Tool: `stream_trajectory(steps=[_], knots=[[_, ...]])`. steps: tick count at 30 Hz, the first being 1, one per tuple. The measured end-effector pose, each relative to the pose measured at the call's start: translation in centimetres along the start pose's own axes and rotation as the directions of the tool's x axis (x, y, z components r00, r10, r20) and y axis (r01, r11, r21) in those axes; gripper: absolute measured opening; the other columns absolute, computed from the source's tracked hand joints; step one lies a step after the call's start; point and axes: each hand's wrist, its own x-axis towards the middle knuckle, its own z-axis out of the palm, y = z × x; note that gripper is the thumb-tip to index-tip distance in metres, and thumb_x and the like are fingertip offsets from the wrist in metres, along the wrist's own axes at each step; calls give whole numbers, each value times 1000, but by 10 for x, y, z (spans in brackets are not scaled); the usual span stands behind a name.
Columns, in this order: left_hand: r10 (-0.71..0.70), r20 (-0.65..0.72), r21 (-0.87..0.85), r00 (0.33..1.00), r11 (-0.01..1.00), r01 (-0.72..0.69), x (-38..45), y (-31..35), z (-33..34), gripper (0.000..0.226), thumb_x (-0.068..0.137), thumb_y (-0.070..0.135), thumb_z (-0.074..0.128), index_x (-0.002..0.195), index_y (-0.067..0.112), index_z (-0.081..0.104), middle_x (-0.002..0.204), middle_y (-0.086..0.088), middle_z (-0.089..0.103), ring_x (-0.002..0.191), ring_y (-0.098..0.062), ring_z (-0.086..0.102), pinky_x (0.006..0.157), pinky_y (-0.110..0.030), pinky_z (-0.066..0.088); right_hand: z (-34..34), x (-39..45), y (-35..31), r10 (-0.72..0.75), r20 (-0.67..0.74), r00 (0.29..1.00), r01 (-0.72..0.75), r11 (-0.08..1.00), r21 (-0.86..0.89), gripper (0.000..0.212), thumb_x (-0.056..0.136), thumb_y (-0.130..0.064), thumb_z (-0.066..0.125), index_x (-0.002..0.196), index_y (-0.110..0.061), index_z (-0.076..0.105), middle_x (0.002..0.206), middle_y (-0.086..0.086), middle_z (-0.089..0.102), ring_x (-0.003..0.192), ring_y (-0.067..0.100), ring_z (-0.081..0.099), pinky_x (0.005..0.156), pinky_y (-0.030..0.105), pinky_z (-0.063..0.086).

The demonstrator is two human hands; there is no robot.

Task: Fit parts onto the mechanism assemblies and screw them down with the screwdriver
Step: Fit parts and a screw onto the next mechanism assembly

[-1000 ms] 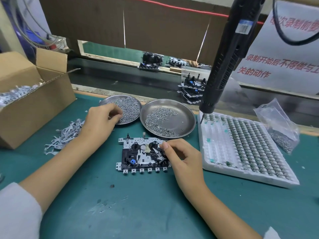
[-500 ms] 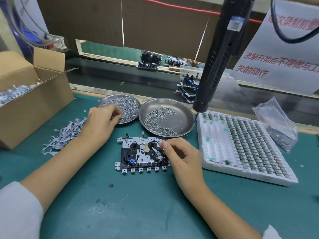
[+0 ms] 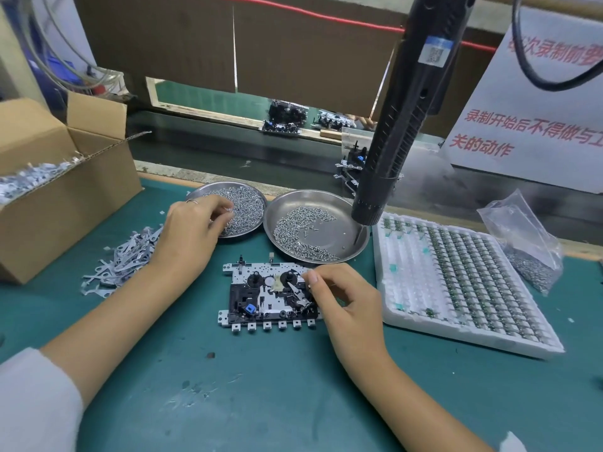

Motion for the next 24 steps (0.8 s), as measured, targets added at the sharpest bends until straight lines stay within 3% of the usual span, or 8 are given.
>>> stream_trajectory(steps=[2, 5, 8, 10, 12, 16, 21, 24], knots=[[3, 7, 9, 1000, 1000, -3, 0, -2, 1, 15, 88, 11, 65, 100, 2, 70, 94, -12, 71, 85, -29, 65, 89, -41, 48, 0, 1, -4, -66, 6, 998, 66, 996, -66, 9, 89, -11, 61, 89, -12, 70, 85, -7, 65, 82, 5, 60, 73, 15, 46], [-5, -15, -26, 1000, 1000, 5, -1, 4, 0, 11, 88, 10, 66, 95, 3, 70, 89, -8, 68, 79, -20, 59, 76, -21, 42, -2, 20, -8, -110, 77, 991, 127, 954, -272, 22, 90, -4, 59, 110, -7, 66, 101, 2, 66, 94, 7, 59, 84, 13, 43], [-80, -36, -205, 996, 976, 71, -5, 20, 1, 4, 87, 8, 66, 89, 8, 69, 83, 4, 66, 75, -8, 59, 70, -5, 37, 2, 58, -7, 97, 243, 965, 44, 856, -515, 39, 92, -6, 55, 131, -9, 53, 127, 9, 57, 118, 21, 52, 102, 28, 37], [-223, 15, -421, 975, 883, 209, -8, 31, 1, 9, 87, 10, 66, 85, 19, 67, 82, 14, 65, 72, 6, 59, 71, -1, 40, 8, 78, -4, 267, 319, 910, -17, 791, -612, 46, 95, -9, 53, 140, -12, 44, 136, 12, 50, 126, 27, 46, 107, 35, 34], [-311, 88, -584, 946, 754, 303, -12, 41, 1, 16, 86, 10, 67, 83, 26, 66, 83, 14, 67, 72, 10, 60, 71, -3, 44, 15, 89, -1, 364, 359, 859, -48, 756, -653, 39, 95, -10, 54, 134, -11, 52, 135, 10, 54, 126, 26, 48, 104, 32, 34], [-340, 168, -704, 925, 615, 354, -20, 55, -2, 14, 82, 10, 70, 85, 23, 68, 82, 6, 72, 79, -2, 66, 74, -9, 49, 21, 97, 4, 418, 316, 852, -147, 769, -621, 23, 90, -3, 61, 111, -3, 69, 117, 12, 67, 111, 26, 60, 100, 33, 42], [-270, 245, -703, 931, 612, 362, -29, 64, 1, 11, 74, 11, 76, 80, 16, 68, 78, 10, 72, 73, -2, 66, 71, -11, 50, 17, 87, 6, 305, 237, 922, -118, 806, -580, 13, 87, -5, 65, 94, -5, 75, 94, 9, 73, 90, 21, 65, 83, 22, 43], [-238, 239, -696, 941, 634, 337, -32, 64, 3, 9, 71, 16, 77, 76, 18, 70, 77, 8, 72, 73, -4, 67, 73, -14, 51, 14, 80, 9, 187, 204, 961, -45, 833, -551, 14, 85, -1, 65, 91, -7, 76, 90, 7, 74, 85, 19, 65, 81, 25, 46]])
